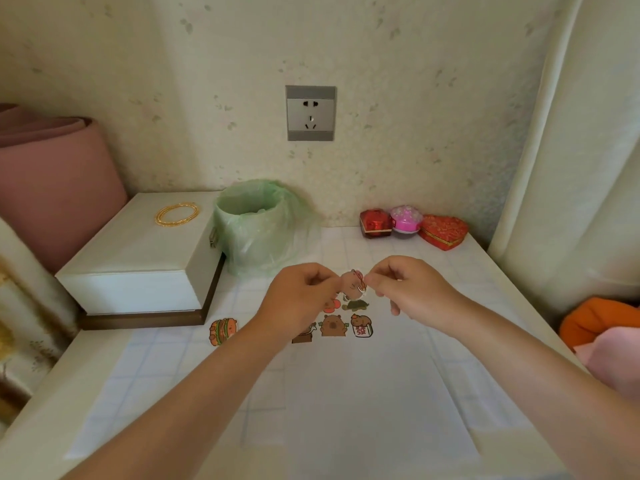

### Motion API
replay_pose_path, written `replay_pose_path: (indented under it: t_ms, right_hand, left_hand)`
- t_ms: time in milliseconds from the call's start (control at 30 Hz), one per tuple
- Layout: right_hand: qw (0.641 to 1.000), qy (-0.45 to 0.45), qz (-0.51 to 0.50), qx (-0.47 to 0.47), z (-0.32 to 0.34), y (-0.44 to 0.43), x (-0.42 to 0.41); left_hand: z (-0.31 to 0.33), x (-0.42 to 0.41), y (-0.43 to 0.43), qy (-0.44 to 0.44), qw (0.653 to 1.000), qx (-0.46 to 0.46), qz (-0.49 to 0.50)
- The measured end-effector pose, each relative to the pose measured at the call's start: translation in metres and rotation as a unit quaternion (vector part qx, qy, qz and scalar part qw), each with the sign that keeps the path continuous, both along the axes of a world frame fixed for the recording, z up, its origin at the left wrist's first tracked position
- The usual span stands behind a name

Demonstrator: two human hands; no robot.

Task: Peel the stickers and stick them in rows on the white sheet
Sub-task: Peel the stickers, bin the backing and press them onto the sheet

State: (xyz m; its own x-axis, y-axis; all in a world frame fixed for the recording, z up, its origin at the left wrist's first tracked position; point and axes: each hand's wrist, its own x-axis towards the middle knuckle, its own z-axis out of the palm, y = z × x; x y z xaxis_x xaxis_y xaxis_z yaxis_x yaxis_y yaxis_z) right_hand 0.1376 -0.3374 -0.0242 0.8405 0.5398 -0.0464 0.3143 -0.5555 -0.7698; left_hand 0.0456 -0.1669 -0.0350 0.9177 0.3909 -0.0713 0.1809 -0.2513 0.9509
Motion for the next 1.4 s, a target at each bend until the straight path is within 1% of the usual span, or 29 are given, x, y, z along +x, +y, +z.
replay_pose_path:
  t_ms: [67,133,300,467,600,633,667,733,767,833,900,933,967,1233,1400]
  right_hand:
    - [0.999,0.034,-0.014,0.022,0.001,-0.004,0.003]
    - [0.996,0.075,-0.022,0.050,0.001,-0.007,0.004]
    - [0.985,0.115,-0.051,0.118,-0.001,-0.012,0.011]
    - [0.981,0.131,-0.087,0.114,-0.005,-0.013,0.019]
    - [0.981,0.113,-0.132,0.089,-0.013,-0.012,0.027]
    - [0.981,0.101,-0.145,0.081,-0.014,-0.012,0.029]
    - [0.981,0.092,-0.156,0.073,-0.016,-0.013,0.032]
    - [0.980,0.090,-0.166,0.063,-0.019,-0.016,0.037]
    - [0.980,0.094,-0.166,0.059,-0.021,-0.017,0.039]
    - [0.979,0.107,-0.163,0.052,-0.025,-0.019,0.042]
    - [0.981,0.113,-0.155,0.041,-0.027,-0.020,0.045]
    - [0.982,0.114,-0.148,0.033,-0.028,-0.021,0.045]
    - [0.983,0.116,-0.139,0.025,-0.028,-0.021,0.046]
    - [0.989,0.136,-0.041,-0.036,-0.029,-0.019,0.045]
    - [0.989,0.127,0.016,-0.079,-0.029,-0.016,0.040]
  left_hand:
    - [0.003,0.004,-0.005,0.000,0.999,-0.042,0.025]
    - [0.004,0.005,-0.011,0.005,0.998,-0.056,0.029]
    - [0.000,0.010,-0.019,-0.002,0.999,-0.044,0.018]
    - [-0.006,0.017,-0.022,0.015,1.000,-0.019,0.015]
    - [-0.015,0.023,-0.021,0.028,0.998,0.042,0.023]
    - [-0.019,0.024,-0.019,0.029,0.996,0.081,0.018]
    - [-0.022,0.024,-0.016,0.033,0.989,0.147,0.002]
    - [-0.028,0.022,-0.011,0.044,0.953,0.292,-0.064]
    - [-0.032,0.021,-0.010,0.047,0.932,0.342,-0.110]
    - [-0.038,0.018,-0.008,0.075,0.894,0.395,-0.197]
    - [-0.045,0.016,-0.006,0.112,0.856,0.440,-0.248]
    - [-0.047,0.016,-0.004,0.122,0.845,0.452,-0.258]
    - [-0.048,0.015,-0.003,0.126,0.843,0.455,-0.258]
    - [-0.042,0.011,0.013,0.137,0.848,0.441,-0.260]
    - [-0.040,0.010,0.013,0.107,0.858,0.436,-0.249]
